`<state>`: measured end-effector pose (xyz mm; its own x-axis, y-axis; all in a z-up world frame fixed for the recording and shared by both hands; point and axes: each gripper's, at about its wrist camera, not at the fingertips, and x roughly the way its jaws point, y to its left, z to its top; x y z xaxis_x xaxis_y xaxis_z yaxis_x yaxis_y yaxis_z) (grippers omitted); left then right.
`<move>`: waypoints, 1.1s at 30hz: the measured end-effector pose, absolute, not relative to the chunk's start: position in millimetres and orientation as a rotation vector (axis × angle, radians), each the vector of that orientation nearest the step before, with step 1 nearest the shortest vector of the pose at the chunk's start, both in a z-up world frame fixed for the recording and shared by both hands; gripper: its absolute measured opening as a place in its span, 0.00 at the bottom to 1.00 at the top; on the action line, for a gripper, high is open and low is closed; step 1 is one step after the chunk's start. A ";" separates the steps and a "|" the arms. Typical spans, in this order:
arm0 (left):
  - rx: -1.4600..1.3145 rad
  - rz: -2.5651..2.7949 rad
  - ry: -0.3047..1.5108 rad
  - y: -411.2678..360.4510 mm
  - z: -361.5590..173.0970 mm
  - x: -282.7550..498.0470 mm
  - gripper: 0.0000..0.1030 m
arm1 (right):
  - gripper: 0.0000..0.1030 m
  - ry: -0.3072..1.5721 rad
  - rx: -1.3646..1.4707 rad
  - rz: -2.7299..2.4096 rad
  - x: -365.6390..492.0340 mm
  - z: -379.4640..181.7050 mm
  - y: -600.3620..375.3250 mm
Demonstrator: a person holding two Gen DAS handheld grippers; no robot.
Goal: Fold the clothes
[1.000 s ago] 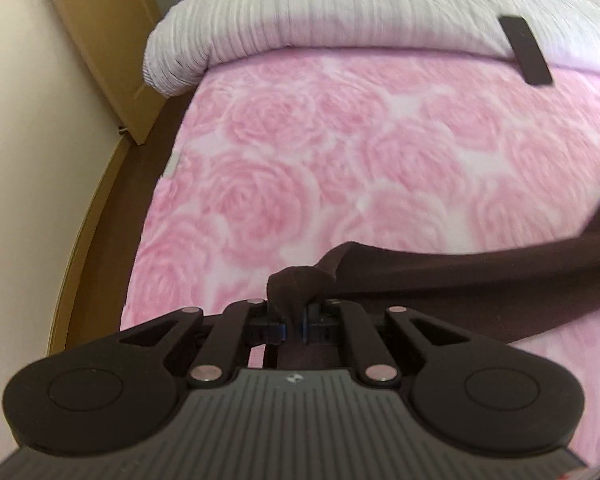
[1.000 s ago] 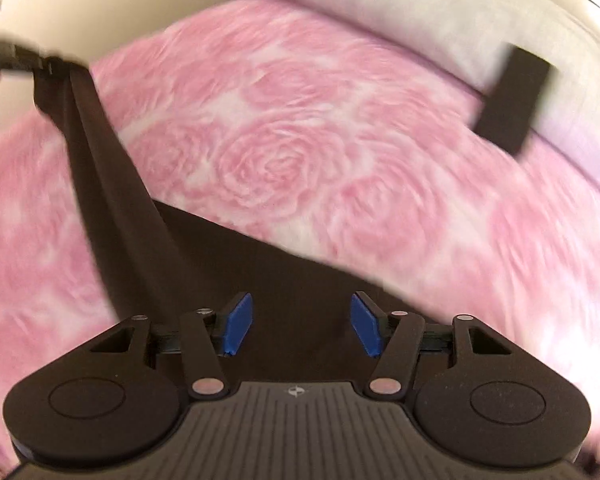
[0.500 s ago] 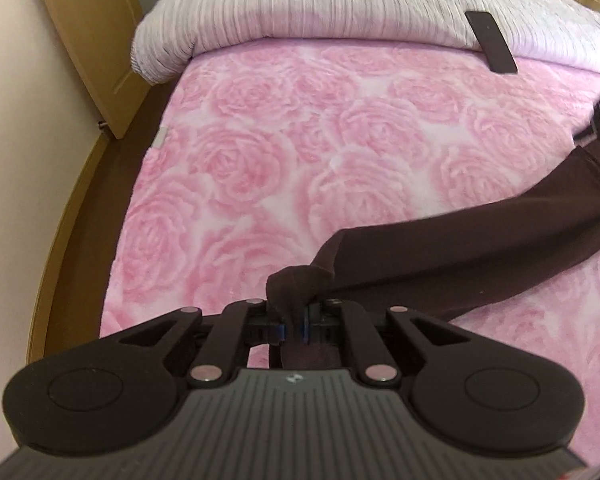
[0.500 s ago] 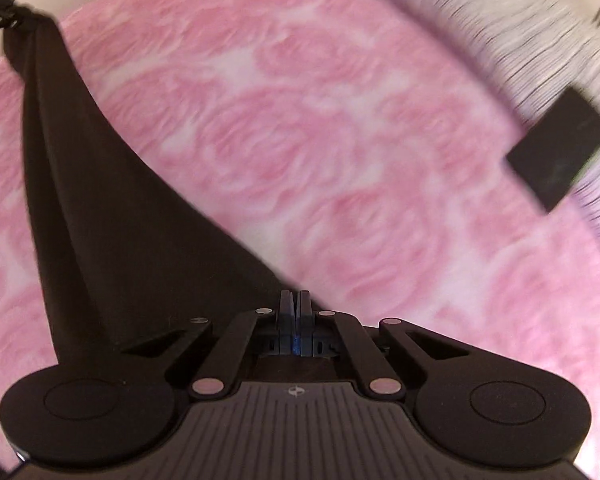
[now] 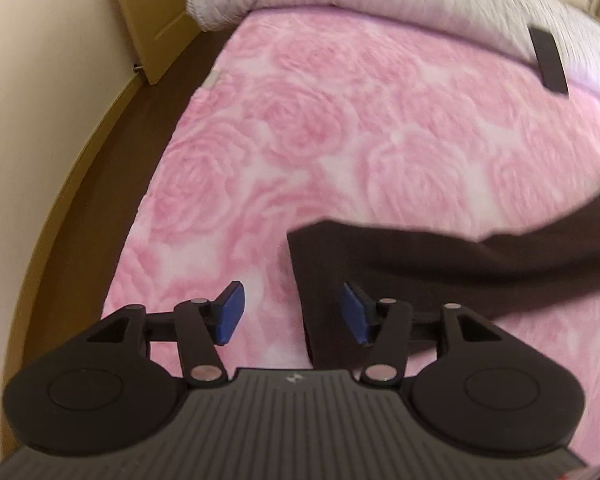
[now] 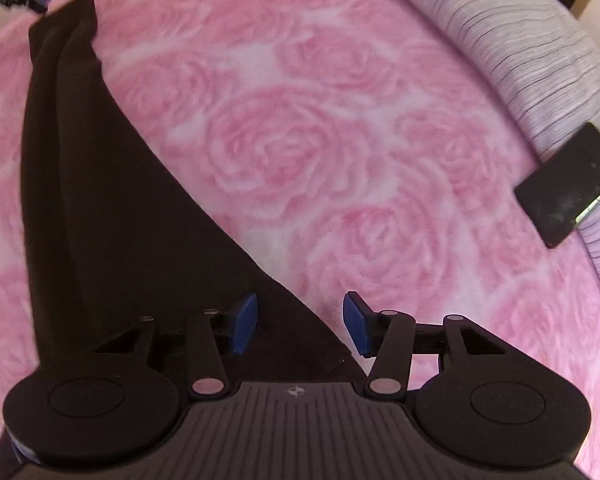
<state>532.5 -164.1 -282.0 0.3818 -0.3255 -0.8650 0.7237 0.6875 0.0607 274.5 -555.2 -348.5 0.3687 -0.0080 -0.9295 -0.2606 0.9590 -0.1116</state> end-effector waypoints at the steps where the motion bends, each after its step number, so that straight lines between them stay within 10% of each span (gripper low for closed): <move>1: 0.464 -0.701 0.965 -166.9 -283.1 537.0 0.49 | 0.49 1.201 -0.240 0.167 275.6 -351.5 -557.4; 6: 0.431 -0.700 0.971 -181.2 -291.4 553.4 0.50 | 0.01 1.189 -0.153 0.136 274.1 -342.0 -567.6; 21: 0.385 -0.712 1.035 -206.1 -325.9 556.3 0.51 | 0.01 1.106 -0.163 -0.036 259.5 -333.7 -577.3; 24: 0.447 -0.724 1.000 -216.3 -321.7 556.3 0.10 | 0.01 1.113 -0.148 -0.042 259.6 -336.3 -578.2; 33: 0.440 -0.608 0.836 -233.5 -309.9 557.1 0.24 | 0.11 1.055 -0.170 -0.112 265.8 -326.7 -582.2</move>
<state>557.1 -233.5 -309.9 0.5195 -0.3223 -0.7914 0.6529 0.7472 0.1243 265.8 -582.2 -326.7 0.4896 -0.1728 -0.8547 0.0100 0.9812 -0.1926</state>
